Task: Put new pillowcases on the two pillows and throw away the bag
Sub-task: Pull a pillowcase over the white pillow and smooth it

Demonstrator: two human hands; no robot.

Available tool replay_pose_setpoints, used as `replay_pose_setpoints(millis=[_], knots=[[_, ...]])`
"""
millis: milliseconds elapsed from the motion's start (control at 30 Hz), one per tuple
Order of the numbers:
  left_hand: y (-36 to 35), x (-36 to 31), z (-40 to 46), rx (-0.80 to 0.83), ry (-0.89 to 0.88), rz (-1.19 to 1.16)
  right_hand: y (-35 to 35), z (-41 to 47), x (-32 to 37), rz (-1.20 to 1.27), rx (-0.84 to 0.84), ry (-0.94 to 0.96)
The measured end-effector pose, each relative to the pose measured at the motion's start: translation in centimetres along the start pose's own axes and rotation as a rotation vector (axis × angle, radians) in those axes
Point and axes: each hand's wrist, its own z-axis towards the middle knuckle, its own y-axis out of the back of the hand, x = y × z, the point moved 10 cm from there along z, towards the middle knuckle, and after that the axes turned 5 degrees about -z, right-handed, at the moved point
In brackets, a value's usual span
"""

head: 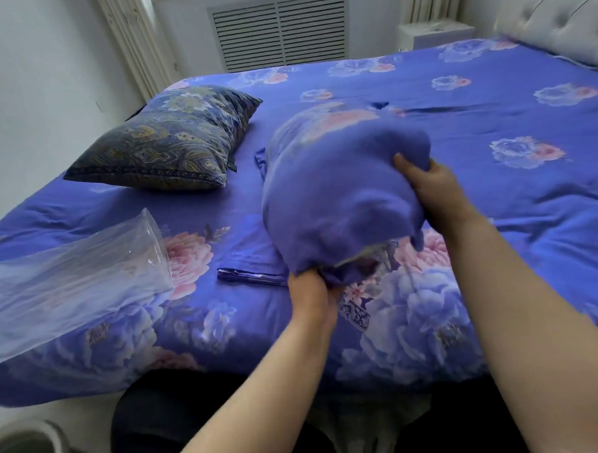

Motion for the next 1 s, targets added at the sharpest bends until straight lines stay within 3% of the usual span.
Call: replay_pose_setpoints(millis=[100,233,333,467,567,667,767,800,867,933,1000], knots=[[5.3,4.0,-0.4,-0.091,0.165,0.151,-2.6,-1.7,-2.5,-0.138,0.109,0.010],[10.0,3.8,1.2,-0.038,0.242,0.431,-4.5,-3.0,-3.2,-0.252,0.115,0.036],[11.6,-0.9,1.0,0.009,-0.092,0.696,-5.3,-3.4,-1.4,-0.385,0.088,0.146],[11.4,-10.1,-2.1,-0.174,-0.662,0.762,-8.7,-4.9,0.8,-0.398,0.149,0.223],[5.5,-15.0,-4.6,0.032,-1.053,0.951,-13.2,-6.4,1.7,-0.331,0.286,0.237],[0.3,-16.0,-5.2,0.235,-1.182,1.267,-18.0,-9.0,2.0,-0.092,0.501,0.168],[-0.6,-17.0,-3.5,0.233,-1.103,1.500,-21.8,-11.5,1.9,0.408,0.756,-0.014],[-0.3,-17.5,-3.0,0.197,-1.061,1.520,-21.7,-11.3,1.5,0.524,0.738,-0.084],[0.7,-18.9,-2.3,0.135,-0.991,1.525,-19.8,-9.0,-1.0,0.547,0.459,-0.181],[1.5,-20.0,-2.0,0.101,-0.942,1.539,-15.9,-6.7,-5.0,0.198,0.113,-0.226],[2.4,-20.6,-1.5,0.083,-0.868,1.546,-14.3,-6.3,-8.0,-0.229,0.049,-0.246]])
